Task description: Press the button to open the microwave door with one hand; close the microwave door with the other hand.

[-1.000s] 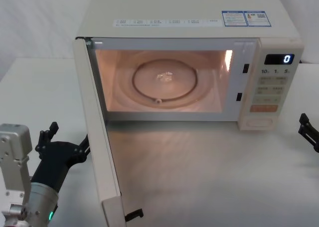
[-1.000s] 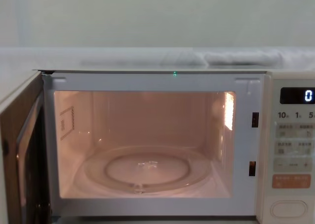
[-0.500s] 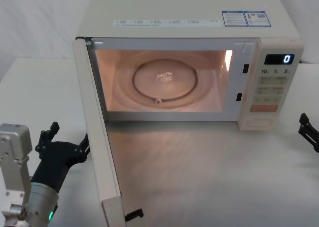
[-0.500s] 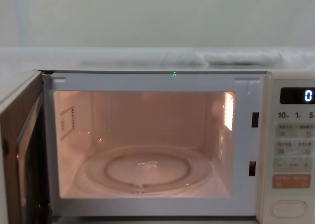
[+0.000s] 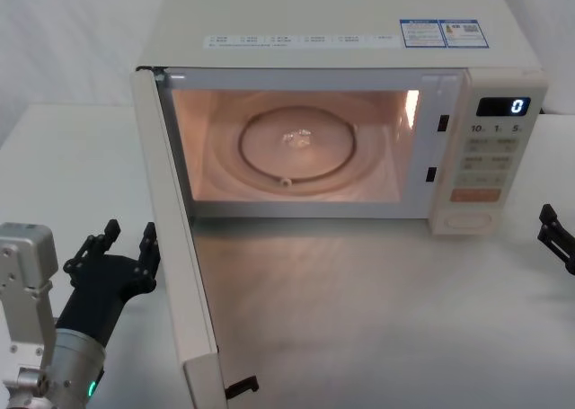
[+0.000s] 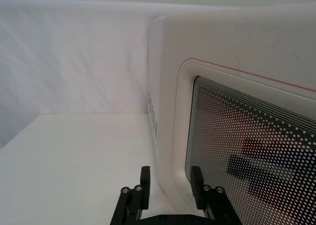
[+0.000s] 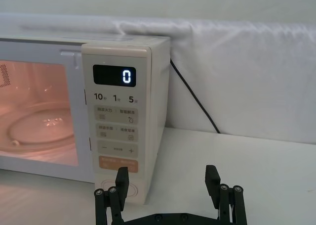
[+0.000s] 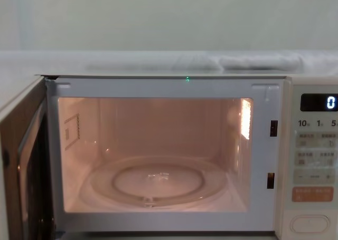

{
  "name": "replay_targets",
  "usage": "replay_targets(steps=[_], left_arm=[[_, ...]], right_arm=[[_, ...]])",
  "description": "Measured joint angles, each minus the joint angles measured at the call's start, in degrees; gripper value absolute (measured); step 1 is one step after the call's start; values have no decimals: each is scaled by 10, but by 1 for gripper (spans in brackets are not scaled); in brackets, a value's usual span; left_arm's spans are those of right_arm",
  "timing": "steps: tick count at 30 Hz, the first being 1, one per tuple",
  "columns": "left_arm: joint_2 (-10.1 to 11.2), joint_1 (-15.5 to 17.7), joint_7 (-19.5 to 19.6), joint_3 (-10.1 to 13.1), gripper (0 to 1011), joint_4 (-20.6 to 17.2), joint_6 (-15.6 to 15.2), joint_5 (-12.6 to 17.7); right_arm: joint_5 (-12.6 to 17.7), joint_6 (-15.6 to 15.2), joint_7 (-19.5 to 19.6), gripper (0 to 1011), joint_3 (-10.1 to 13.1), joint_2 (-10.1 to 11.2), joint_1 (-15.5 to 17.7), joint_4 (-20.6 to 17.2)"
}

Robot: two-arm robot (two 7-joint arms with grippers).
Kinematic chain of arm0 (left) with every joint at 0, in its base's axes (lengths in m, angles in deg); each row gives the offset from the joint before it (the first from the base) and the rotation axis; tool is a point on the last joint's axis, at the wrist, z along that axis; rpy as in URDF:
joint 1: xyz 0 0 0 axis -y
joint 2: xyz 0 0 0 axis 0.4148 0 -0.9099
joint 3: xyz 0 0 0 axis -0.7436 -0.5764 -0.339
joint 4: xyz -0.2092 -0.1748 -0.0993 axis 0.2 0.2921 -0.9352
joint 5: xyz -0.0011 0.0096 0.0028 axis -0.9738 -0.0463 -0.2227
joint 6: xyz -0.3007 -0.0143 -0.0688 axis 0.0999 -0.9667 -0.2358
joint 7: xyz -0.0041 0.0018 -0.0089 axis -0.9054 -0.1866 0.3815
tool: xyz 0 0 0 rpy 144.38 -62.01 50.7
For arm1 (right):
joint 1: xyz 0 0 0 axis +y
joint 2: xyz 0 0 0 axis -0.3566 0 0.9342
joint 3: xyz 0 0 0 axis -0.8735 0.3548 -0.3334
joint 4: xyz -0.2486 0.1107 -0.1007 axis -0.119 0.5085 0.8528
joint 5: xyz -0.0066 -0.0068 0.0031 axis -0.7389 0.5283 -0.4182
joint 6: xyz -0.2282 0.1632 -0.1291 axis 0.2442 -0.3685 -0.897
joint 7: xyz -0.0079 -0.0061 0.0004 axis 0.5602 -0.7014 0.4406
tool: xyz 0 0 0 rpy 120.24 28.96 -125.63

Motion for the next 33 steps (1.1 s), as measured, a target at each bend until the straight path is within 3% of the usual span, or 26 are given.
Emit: replay_targets(steps=[17,33], left_arm=[[0,0,0,0,10,0,0,0],[0,0,0,0,0,0,0,0]], right_arm=[[0,0,0,1002,0,0,0,0],[0,0,0,1002,0,0,0,0]])
